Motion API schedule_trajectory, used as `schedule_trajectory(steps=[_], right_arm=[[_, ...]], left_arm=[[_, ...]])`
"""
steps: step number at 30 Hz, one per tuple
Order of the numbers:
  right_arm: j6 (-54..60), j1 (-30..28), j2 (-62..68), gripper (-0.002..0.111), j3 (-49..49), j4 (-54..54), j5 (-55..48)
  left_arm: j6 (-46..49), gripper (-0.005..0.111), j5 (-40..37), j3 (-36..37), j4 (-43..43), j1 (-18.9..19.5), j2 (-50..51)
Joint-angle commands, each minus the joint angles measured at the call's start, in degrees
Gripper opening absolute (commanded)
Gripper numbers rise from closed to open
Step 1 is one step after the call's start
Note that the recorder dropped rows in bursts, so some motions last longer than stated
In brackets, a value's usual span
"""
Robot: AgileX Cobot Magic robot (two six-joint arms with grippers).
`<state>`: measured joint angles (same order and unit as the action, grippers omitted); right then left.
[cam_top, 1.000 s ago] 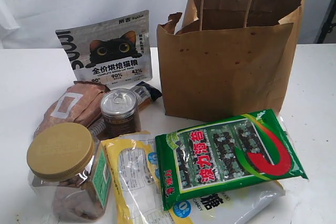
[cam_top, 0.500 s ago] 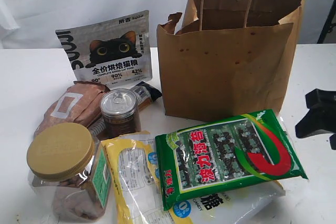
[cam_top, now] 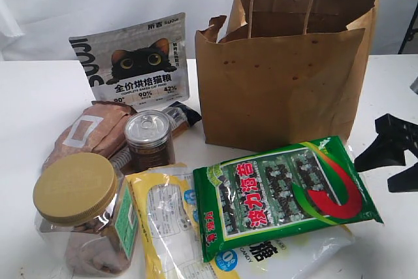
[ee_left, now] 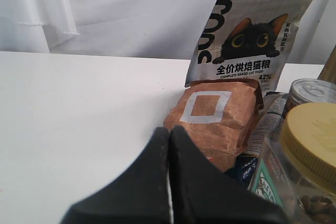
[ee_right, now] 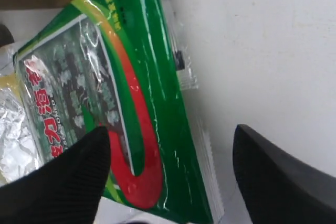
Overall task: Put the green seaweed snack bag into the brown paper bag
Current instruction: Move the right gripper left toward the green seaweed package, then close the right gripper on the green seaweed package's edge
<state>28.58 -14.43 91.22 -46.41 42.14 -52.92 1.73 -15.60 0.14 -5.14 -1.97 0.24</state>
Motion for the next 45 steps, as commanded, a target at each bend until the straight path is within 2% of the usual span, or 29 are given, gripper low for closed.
schedule_trajectory(steps=[1, 8, 15, 20, 28, 36, 45], right_arm=[[7.4, -3.4, 5.5, 0.062, -0.2, 5.7, -1.5], [17.7, -4.2, 12.1, 0.062, -0.2, 15.9, -5.8], [18.4, -4.2, 15.0, 0.062, -0.2, 17.7, -6.4], [22.6, -4.2, 15.0, 0.061, -0.2, 22.0, -10.5], [22.6, -3.4, 15.0, 0.054, -0.2, 22.8, -11.3], [22.2, 0.0, 15.0, 0.054, -0.2, 21.4, -11.0], [21.7, 0.4, 15.0, 0.052, 2.2, 21.3, -7.8]], left_arm=[[0.3, 0.0, 0.3, -0.1, 0.2, -0.2, -0.2], [0.0, 0.0, 0.3, -0.1, 0.2, -0.2, -0.2], [0.0, 0.0, 0.3, -0.1, 0.2, -0.2, -0.2], [0.2, 0.0, 0.3, -0.1, 0.2, -0.2, -0.2], [0.2, 0.0, 0.3, -0.1, 0.2, -0.2, -0.2], [0.0, 0.0, 0.3, -0.1, 0.2, -0.2, -0.2], [0.2, 0.0, 0.3, -0.1, 0.2, -0.2, -0.2]])
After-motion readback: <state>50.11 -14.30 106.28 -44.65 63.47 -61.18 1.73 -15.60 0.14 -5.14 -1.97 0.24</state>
